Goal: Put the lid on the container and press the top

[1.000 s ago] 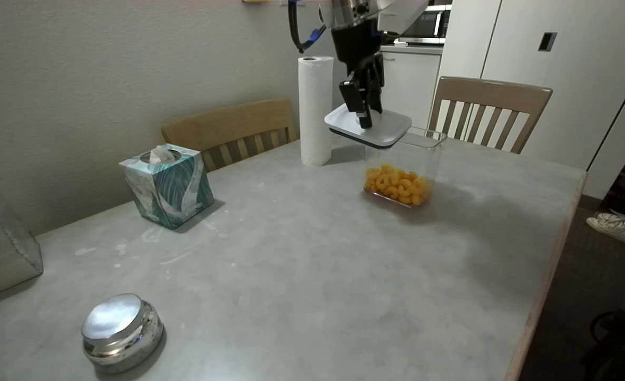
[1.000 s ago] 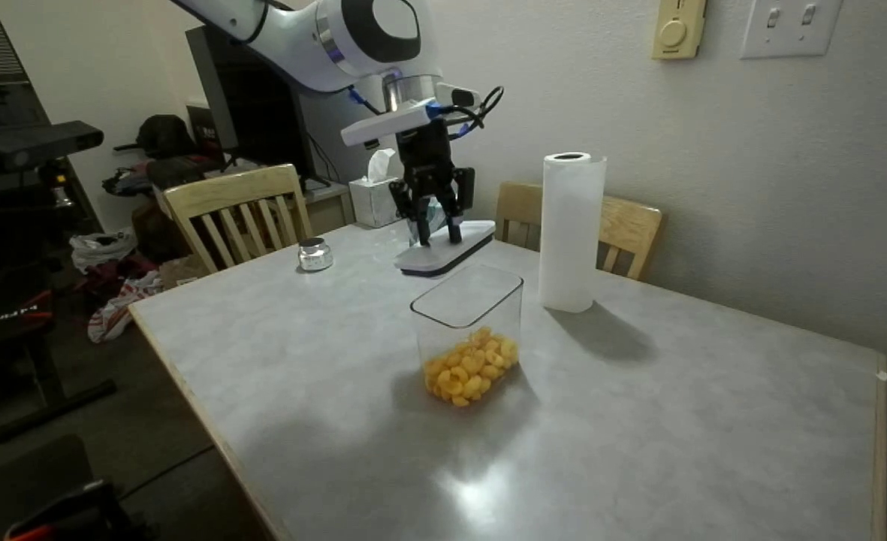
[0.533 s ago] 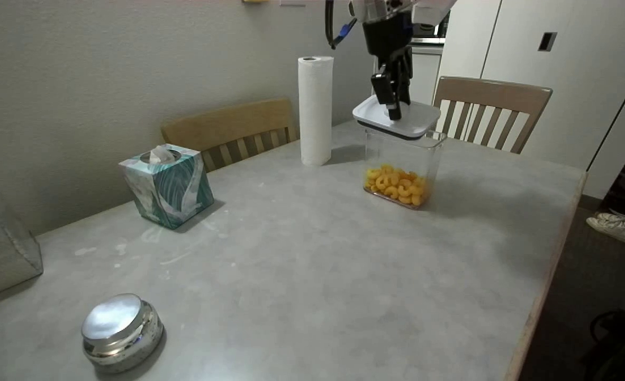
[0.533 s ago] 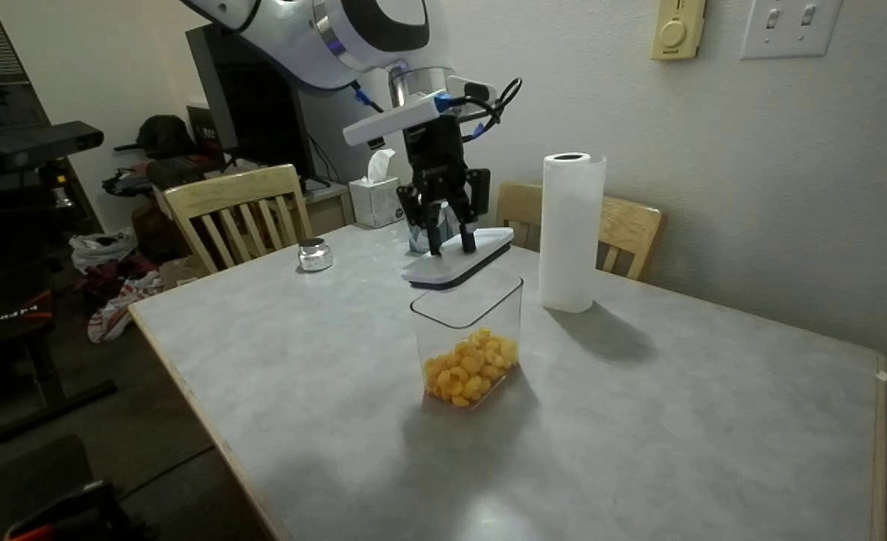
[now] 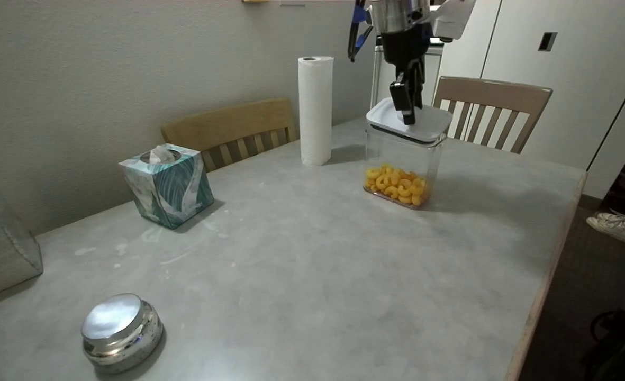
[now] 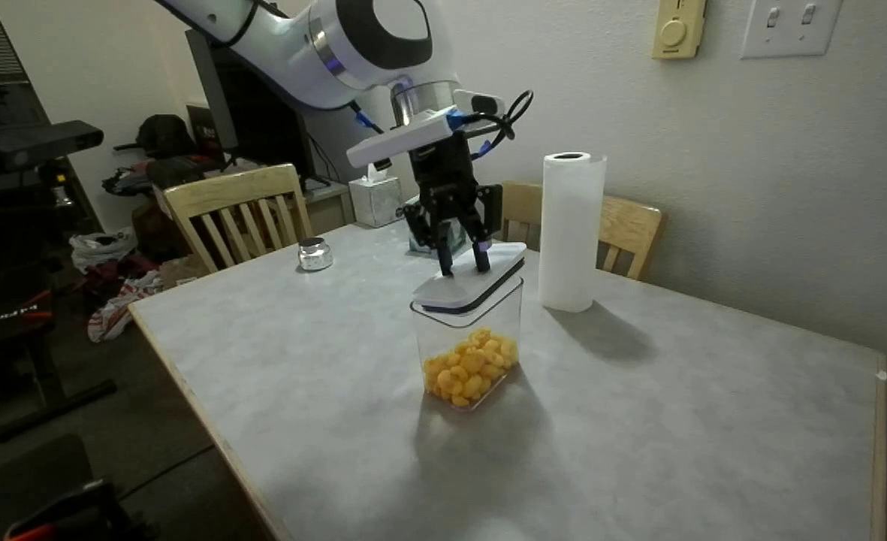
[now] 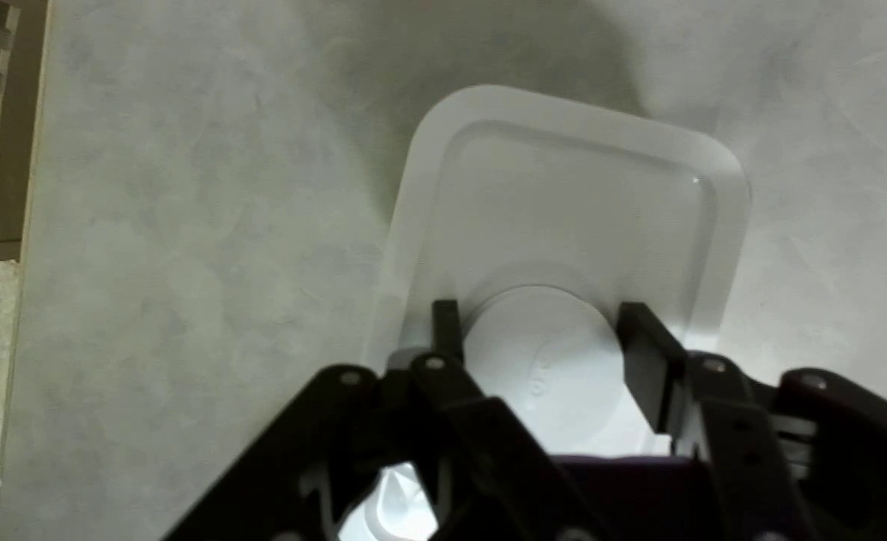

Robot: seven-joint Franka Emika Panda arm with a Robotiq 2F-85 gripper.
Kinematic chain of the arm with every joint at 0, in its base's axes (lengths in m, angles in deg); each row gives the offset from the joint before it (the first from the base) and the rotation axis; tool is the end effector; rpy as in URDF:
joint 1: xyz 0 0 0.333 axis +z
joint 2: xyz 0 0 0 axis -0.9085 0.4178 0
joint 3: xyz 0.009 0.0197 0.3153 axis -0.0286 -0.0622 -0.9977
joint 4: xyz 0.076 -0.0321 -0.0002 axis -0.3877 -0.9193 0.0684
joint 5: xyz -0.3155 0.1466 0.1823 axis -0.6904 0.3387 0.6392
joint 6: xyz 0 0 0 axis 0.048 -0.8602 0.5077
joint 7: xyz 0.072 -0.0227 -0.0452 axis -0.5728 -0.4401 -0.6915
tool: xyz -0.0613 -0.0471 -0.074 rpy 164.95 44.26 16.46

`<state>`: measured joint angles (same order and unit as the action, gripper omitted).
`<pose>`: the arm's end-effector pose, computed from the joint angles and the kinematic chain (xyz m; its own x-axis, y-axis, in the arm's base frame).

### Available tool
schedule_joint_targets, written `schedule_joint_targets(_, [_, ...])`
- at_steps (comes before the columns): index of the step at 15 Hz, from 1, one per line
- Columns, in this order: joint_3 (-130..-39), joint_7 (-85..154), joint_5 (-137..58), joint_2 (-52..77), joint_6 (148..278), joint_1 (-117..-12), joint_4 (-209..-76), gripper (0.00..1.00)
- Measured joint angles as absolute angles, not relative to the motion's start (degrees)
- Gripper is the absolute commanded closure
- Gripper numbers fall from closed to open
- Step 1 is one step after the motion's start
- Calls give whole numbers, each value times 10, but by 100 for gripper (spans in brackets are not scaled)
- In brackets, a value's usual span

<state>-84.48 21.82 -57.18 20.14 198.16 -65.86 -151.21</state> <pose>0.6425 -0.0623 0.3239 0.9575 0.2333 -0.1697 0.2755 -0.9143 0.2971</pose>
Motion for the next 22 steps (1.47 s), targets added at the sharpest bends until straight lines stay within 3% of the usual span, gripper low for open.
schedule_joint_targets(11, [-844, 199, -559, 196, 2101, -676, -1552, 71])
schedule_joint_targets(22, [-856, 76, -438, 186, 2034, -707, -1562, 71])
